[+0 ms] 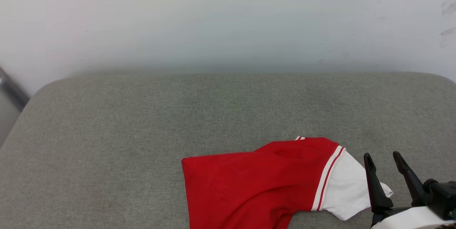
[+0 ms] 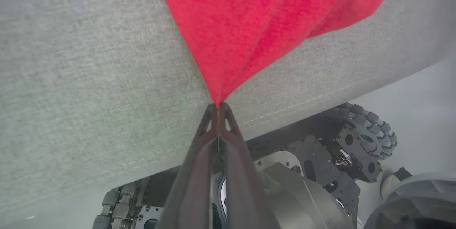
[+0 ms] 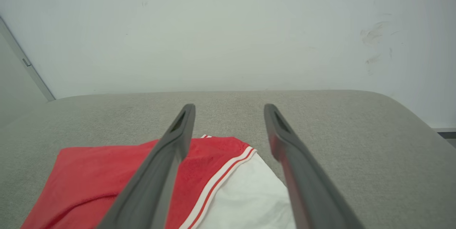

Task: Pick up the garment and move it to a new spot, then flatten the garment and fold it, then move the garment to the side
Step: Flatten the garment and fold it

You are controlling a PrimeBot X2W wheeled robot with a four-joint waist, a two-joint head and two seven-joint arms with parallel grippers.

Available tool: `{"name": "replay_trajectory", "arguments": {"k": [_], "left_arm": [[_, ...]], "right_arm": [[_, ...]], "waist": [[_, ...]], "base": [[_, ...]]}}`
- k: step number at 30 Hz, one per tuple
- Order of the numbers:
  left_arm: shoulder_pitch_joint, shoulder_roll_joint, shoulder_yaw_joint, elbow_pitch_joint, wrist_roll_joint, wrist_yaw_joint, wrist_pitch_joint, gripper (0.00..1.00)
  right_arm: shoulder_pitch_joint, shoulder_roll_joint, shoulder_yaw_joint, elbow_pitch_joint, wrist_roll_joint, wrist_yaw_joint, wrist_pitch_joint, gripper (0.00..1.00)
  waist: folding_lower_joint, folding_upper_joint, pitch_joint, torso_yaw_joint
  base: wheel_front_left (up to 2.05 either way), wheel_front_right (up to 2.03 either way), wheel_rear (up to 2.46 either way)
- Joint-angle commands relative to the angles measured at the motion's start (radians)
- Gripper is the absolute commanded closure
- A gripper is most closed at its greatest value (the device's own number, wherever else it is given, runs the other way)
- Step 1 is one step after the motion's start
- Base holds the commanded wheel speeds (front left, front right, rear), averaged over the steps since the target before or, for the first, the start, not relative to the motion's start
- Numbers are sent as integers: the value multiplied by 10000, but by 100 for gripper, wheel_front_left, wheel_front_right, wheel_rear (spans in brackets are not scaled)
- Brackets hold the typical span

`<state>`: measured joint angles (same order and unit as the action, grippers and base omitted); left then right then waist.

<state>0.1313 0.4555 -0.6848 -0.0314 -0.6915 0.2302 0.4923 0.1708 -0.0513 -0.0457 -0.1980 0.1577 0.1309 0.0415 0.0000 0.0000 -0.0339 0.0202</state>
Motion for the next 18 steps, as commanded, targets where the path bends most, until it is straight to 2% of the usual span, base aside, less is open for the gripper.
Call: {"name": "replay_trajectory", "arguments": {"k": [1, 2, 4, 13, 18], "left_arm": [[41, -36, 1, 9, -31, 31, -44, 100], [114, -90, -20, 51, -58, 59, -94, 90], [43, -195, 55, 37, 35, 74, -366, 0], [-1466, -398, 865, -352, 1029, 231, -2378, 0], [-2680, -675, 1338, 25, 1311, 125, -3251, 0]], "right_arm": [[133, 17, 6, -61, 34, -3, 16, 0], [156, 15, 1, -85, 40, -3, 34, 0], [183, 15, 3, -119, 31, -3, 64, 0], [126, 16, 22, -298, 24, -3, 169, 0], [21, 17, 38, -344, 28, -3, 202, 0]], "waist": [[0, 0, -7, 15], [0, 0, -17, 32], [0, 0, -33, 65], [0, 0, -21, 22], [0, 0, 178, -144]], "base": [[0, 0, 0], [0, 0, 0], [0, 0, 0], [0, 0, 0], [0, 0, 0]]}}
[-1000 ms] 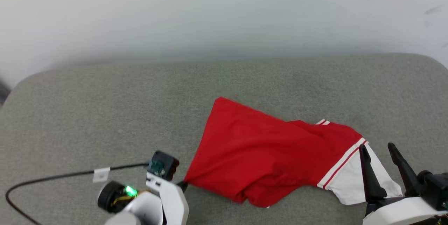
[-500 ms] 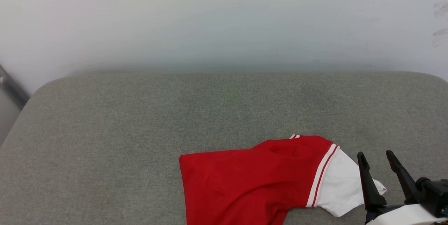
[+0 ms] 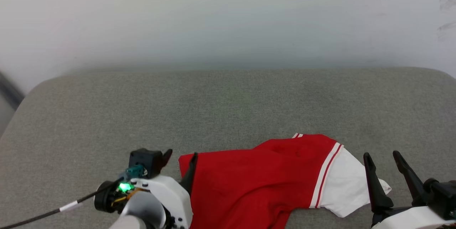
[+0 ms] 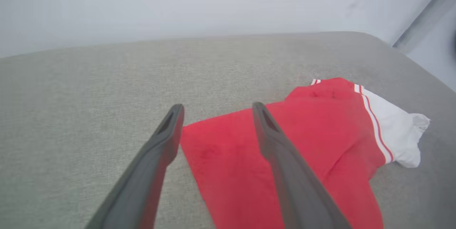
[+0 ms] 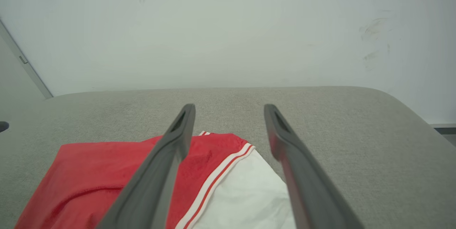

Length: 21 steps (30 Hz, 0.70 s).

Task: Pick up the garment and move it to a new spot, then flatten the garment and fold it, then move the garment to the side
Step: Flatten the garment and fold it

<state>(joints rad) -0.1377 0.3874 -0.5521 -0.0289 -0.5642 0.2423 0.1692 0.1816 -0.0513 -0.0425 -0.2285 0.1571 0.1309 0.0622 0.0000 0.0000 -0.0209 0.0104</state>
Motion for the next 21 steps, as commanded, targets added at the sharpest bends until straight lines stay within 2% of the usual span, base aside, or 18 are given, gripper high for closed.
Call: {"name": "replay_trajectory", "arguments": {"k": [1, 4, 7, 13, 18, 20, 21], "left_arm": [[-256, -24, 34, 171, 37, -61, -40, 0], [-1134, -27, 132, 794, -86, -397, 179, 0], [-1994, 177, 76, 1589, -260, -927, 830, 0], [-3190, 680, -353, 3136, -601, -2005, 2663, 0], [-3670, 995, -753, 4219, -853, -2580, 4228, 0], [-3785, 935, -826, 4522, -1111, -2726, 4869, 0], [-3780, 898, -877, 4692, -1285, -2814, 5248, 13]], "right_arm": [[-128, 17, 7, -37, 49, -3, -11, 0], [-244, 16, 118, -17, 92, -3, -11, 0], [-392, 16, 210, 61, 117, -3, -42, 0], [-720, 17, 401, 375, 184, -3, -221, 0], [-1032, 19, 490, 682, 310, -3, -481, 0], [-1131, 16, 508, 786, 361, -3, -573, 0], [-1202, 17, 507, 837, 365, -3, -614, 0]], "waist": [[0, 0, 109, -101], [0, 0, 392, -317], [0, 0, 720, -536], [0, 0, 1280, -998], [0, 0, 1704, -1241], [0, 0, 1879, -1307], [0, 0, 1988, -1327]], "base": [[0, 0, 0], [0, 0, 0], [0, 0, 0], [0, 0, 0], [0, 0, 0], [0, 0, 0], [0, 0, 0]]}}
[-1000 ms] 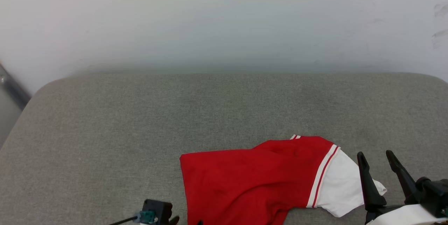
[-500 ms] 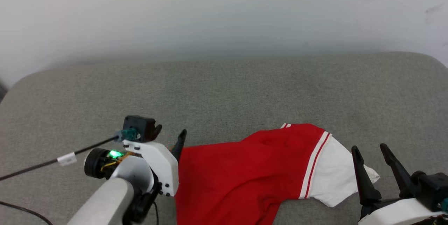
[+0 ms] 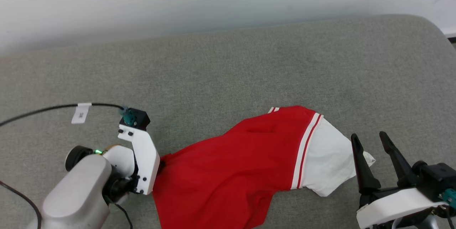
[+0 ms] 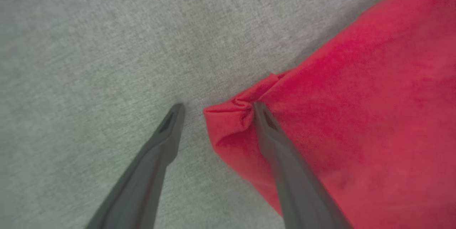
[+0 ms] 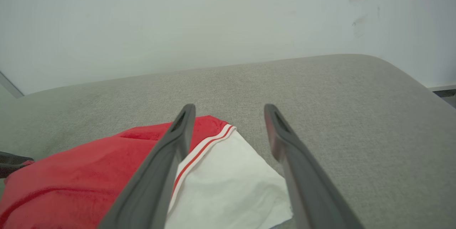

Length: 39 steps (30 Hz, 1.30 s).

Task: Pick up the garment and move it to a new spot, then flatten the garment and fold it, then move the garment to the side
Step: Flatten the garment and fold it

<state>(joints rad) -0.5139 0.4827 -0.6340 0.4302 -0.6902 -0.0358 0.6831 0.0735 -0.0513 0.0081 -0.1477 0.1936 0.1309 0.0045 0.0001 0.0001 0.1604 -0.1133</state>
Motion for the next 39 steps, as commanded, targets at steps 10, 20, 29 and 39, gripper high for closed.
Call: {"name": "replay_trajectory", "arguments": {"k": [10, 20, 29, 39], "left_arm": [[-647, -352, -60, 187, 126, -72, -442, 100], [-121, -151, 581, -1228, 747, 916, -3091, 100], [3377, 629, 814, -3809, 165, 2300, -3026, 100], [6309, 100, 442, -4262, -887, 3118, -2864, 100]], "right_arm": [[-798, 17, -105, 522, 21, -3, -425, 0], [-101, 14, -364, 473, -86, -3, -97, 0], [694, 14, -525, 48, -28, -3, 284, 0], [1022, 16, -541, -221, -4, -3, 445, 0]], "waist": [[-1, -1, 628, 28], [-1, -1, -894, 837], [-1, -1, -1871, 1143], [-1, -1, -2064, 1212]], "base": [[0, 0, 0], [0, 0, 0], [0, 0, 0], [0, 0, 0]]}}
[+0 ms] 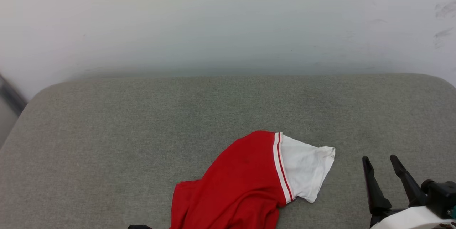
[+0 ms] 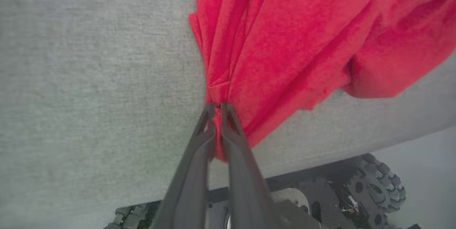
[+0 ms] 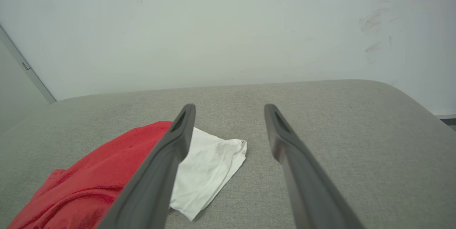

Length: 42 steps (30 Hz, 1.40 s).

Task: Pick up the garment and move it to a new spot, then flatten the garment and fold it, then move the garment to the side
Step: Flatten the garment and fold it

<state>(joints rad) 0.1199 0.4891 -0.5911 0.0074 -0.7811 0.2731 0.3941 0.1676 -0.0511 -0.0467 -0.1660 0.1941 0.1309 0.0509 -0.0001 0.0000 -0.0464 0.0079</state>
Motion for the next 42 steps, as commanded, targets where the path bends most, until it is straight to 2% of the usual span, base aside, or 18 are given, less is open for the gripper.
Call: {"name": "replay_trajectory", "arguments": {"k": [1, 2, 3, 6, 12, 17, 20, 24, 29, 34, 39, 40, 41, 42], "left_arm": [[84, -102, -13, 33, -43, -1, -40, 77], [112, -146, -36, 96, -3, -15, -164, 16], [86, -199, -25, 147, 61, 3, -314, 0], [-240, -416, 142, 142, 330, 86, -1011, 0], [-1075, -453, 514, -47, 1035, 193, -2226, 0], [-2352, -426, 557, 96, 1435, -112, -2391, 0], [-3285, -403, 298, 455, 1498, -653, -1958, 0], [-4404, -328, -112, 1233, 1326, -1544, -984, 0], [-5289, -317, -562, 2320, 1001, -2402, 301, 0], [-5787, -351, -916, 3191, 809, -2983, 1132, 0], [-6070, -385, -1150, 4105, 654, -3153, 1905, 0], [-6061, -426, -1191, 4309, 565, -3171, 2115, 4], [-6095, -471, -1247, 4450, 527, -3204, 2292, 35], [-6116, -503, -1311, 4619, 463, -3246, 2491, 53]], "right_arm": [[94, 14, 19, -65, -15, -3, -7, 0], [104, 14, 21, -87, -22, -3, 11, 0], [119, 14, 20, -114, -35, -3, 37, 0], [186, 14, -24, -213, -71, -3, 83, 0], [191, 14, -72, -367, -94, -3, 195, 0], [117, 14, -56, -404, -8, -3, 193, 0], [105, 14, 10, -385, 24, -3, 192, 0], [13, 14, 139, -291, 1, -3, 214, 0], [-127, 14, 249, -175, 88, -3, 183, 0], [-349, 14, 335, -33, 63, -3, 89, 0], [-606, 14, 419, 99, 79, -3, -37, 0], [-636, 14, 426, 132, 76, -3, -54, 0], [-669, 14, 438, 156, 84, -3, -75, 0], [-705, 14, 453, 188, 91, -3, -91, 0]], "waist": [[1, 0, -7, -2], [1, 0, -16, -4], [1, 0, -22, 1], [1, 0, -61, 54], [1, 0, -154, 71], [1, 0, -39, 5], [1, 0, 89, -91], [1, 0, 291, -377], [1, 0, 644, -789], [1, 0, 1075, -1147], [1, 0, 1441, -1394], [1, 0, 1482, -1438], [1, 0, 1509, -1471], [1, 0, 1539, -1496]], "base": [[0, 0, 0], [0, 0, 0], [0, 0, 0], [0, 0, 0], [0, 0, 0], [0, 0, 0], [0, 0, 0], [0, 0, 0], [0, 0, 0], [0, 0, 0], [0, 0, 0], [0, 0, 0], [0, 0, 0], [0, 0, 0]]}}
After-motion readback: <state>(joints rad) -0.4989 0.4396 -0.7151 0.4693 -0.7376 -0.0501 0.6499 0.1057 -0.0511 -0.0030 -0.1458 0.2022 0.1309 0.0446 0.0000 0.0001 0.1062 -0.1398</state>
